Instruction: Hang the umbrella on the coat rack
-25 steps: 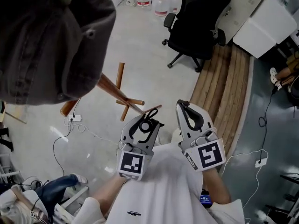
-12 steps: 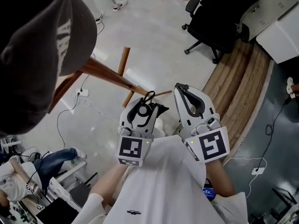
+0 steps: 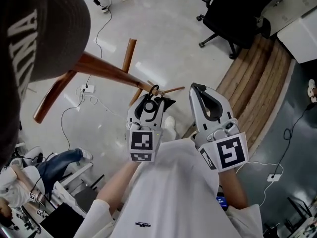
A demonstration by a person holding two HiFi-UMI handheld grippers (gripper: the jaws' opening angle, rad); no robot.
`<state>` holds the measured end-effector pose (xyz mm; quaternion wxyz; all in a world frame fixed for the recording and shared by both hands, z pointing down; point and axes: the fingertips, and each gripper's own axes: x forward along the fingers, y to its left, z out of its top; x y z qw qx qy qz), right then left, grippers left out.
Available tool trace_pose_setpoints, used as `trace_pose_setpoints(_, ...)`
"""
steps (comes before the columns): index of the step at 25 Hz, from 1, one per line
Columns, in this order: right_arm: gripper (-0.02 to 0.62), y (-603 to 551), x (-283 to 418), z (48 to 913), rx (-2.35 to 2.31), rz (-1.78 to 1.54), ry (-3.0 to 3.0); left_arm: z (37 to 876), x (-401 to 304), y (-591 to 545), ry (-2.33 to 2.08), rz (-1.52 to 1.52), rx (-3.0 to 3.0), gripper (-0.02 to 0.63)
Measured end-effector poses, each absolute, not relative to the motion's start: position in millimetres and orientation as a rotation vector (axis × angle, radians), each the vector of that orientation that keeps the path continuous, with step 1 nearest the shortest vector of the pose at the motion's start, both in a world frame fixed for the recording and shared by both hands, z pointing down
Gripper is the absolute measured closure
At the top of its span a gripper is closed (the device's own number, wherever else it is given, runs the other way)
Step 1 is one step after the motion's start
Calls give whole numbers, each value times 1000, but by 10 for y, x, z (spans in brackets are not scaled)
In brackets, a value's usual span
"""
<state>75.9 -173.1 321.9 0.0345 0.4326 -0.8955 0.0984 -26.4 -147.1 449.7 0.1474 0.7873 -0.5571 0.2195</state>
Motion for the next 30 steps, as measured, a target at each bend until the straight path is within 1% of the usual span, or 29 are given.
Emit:
trace_pose_setpoints(15, 589, -1685, 674, 3355, 1283, 346, -2748, 5146, -628, -1615, -1743, 572, 1921, 403)
trace_pose_setpoints(24, 589, -1561, 663, 3341, 1331, 342, -2710, 5342, -668, -1670, -1746, 584, 1911, 403)
trace_pose_setpoints(30, 589, -1540, 773, 3437, 1366, 362, -2675, 5531, -595, -1735, -1740, 625, 1914, 403)
